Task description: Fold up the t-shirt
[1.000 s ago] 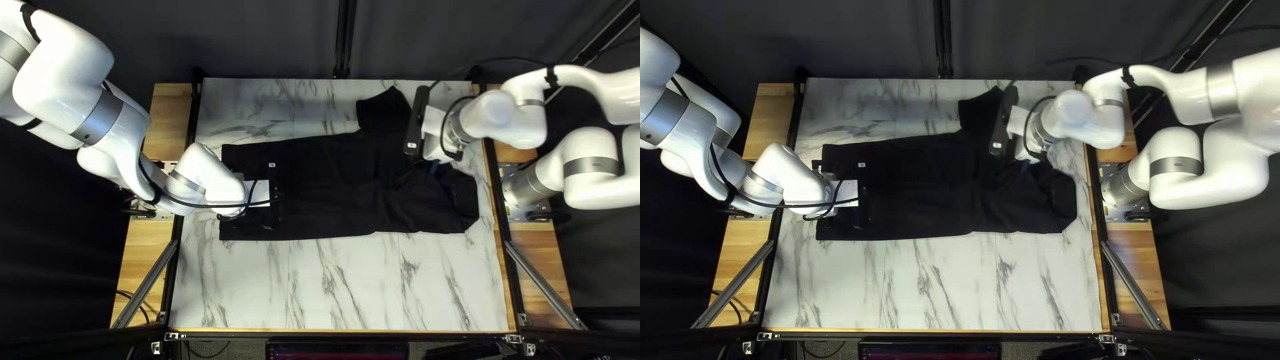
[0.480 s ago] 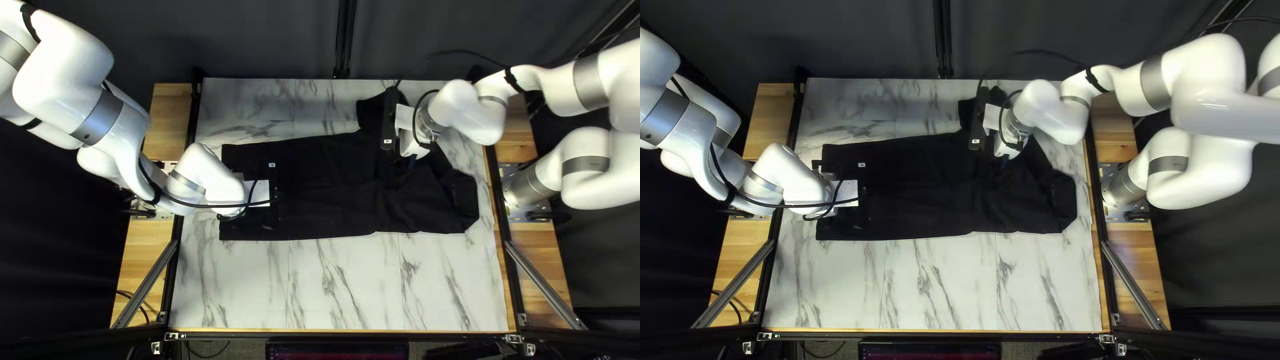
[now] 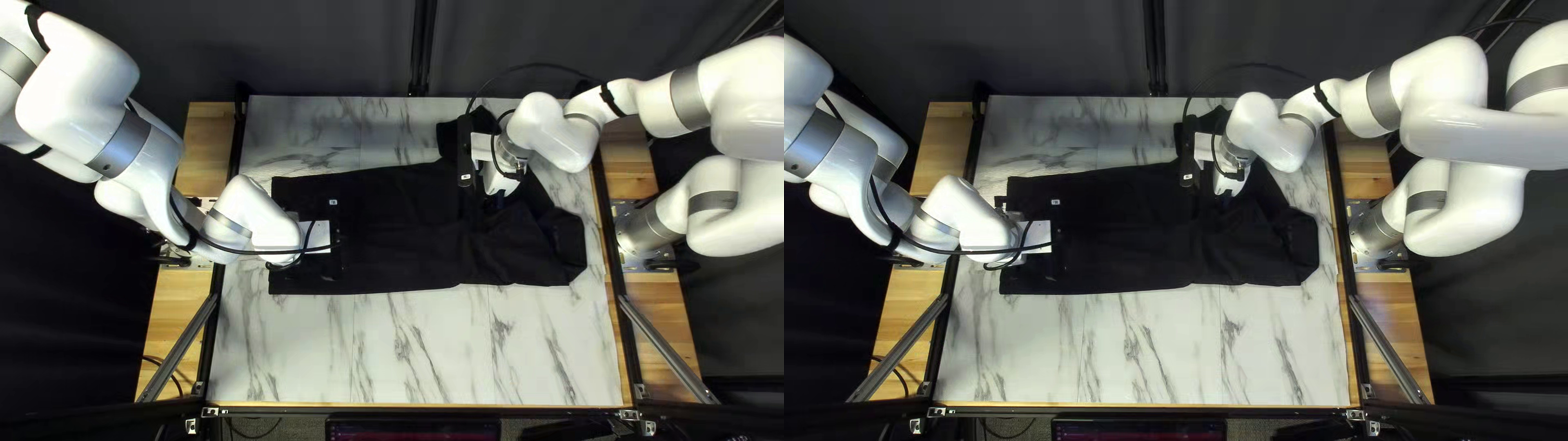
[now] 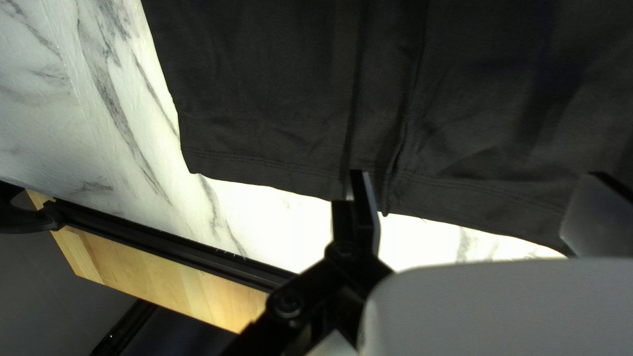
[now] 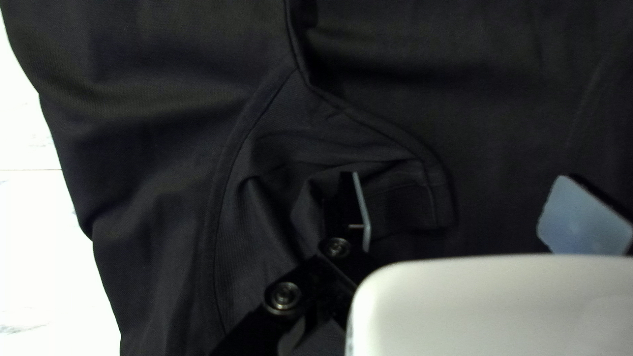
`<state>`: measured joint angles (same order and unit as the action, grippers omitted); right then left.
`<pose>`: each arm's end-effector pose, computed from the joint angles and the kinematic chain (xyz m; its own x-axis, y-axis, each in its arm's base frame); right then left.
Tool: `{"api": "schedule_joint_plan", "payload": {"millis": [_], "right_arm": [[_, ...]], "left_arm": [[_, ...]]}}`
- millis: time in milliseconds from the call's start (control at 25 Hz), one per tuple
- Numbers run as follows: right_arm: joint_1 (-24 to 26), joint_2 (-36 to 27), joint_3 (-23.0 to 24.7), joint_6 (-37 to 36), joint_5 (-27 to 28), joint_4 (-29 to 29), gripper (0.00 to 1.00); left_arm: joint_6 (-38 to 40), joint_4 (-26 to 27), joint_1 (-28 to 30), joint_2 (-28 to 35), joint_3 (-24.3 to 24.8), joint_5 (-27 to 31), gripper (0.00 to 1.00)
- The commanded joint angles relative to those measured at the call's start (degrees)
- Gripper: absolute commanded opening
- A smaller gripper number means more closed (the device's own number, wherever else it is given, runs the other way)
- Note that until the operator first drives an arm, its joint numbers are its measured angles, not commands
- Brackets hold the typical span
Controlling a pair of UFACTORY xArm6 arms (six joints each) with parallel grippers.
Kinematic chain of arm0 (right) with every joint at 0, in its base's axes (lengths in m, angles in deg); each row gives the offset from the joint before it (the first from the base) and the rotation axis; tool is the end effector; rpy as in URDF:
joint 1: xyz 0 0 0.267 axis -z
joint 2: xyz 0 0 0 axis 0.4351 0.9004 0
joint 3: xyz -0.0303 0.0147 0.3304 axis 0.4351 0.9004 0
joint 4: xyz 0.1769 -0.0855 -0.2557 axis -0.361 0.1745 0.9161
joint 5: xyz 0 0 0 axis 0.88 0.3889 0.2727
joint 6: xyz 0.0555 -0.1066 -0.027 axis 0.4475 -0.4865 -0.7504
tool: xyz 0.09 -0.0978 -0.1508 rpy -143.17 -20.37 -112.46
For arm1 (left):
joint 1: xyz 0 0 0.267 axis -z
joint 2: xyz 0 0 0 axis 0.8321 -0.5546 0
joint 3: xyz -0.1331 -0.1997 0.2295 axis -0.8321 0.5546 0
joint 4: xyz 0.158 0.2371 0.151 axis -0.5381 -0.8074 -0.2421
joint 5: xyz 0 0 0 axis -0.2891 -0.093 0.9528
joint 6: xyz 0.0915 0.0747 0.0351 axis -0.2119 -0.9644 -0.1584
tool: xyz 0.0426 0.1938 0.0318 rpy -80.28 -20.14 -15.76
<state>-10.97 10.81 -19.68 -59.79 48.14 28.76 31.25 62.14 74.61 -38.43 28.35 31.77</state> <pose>0.3595 -0.0778 0.0870 0.9915 -0.0253 0.1277 -0.0146 -0.9964 -0.0834 0.2111 -0.0104 0.0914 0.9837 0.1251 -0.1290 0.0790 -0.9459 -0.3148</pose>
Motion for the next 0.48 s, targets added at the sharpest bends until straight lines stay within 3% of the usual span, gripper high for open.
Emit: {"api": "schedule_joint_plan", "payload": {"millis": [40, 200, 480], "right_arm": [[-0.46, 2.21, -0.03, 0.54, -1.64, 0.58, 1.0], [-0.22, 4.45, -1.98, 1.05, -0.16, 1.32, 0.91], [-0.09, 6.05, -3.92, 2.32, 2.1, 1.4, 0.61]], "left_arm": [[0.0, 0.0, 0.0, 0.0, 0.0, 0.0, 1.0], [0.0, 0.0, 0.0, 0.0, 0.0, 0.0, 1.0], [0.0, 0.0, 0.0, 0.0, 0.0, 0.0, 1.0]]}}
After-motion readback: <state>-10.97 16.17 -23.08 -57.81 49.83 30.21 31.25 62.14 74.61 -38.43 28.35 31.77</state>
